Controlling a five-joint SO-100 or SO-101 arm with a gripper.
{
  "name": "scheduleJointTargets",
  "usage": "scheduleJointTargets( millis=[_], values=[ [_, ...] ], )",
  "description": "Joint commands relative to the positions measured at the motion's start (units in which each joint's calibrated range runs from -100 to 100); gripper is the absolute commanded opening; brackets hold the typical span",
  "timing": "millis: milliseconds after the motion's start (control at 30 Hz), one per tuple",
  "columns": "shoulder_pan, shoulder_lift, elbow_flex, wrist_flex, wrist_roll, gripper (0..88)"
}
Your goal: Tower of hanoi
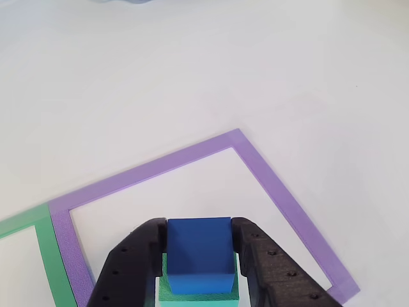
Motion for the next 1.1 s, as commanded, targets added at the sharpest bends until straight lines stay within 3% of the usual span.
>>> scheduleJointTargets(
  millis=[0, 267, 667, 1067],
  values=[
    [-0.25, -2.31, 0.19, -0.04, 0.20, 0.2],
    [-1.16, -15.13, 0.01, 13.64, 0.20, 0.4],
    [-6.88, -44.70, -25.07, 78.88, 0.20, 1.2],
    [-18.47, -55.04, -36.80, 101.62, 0.20, 0.7]
  ],
)
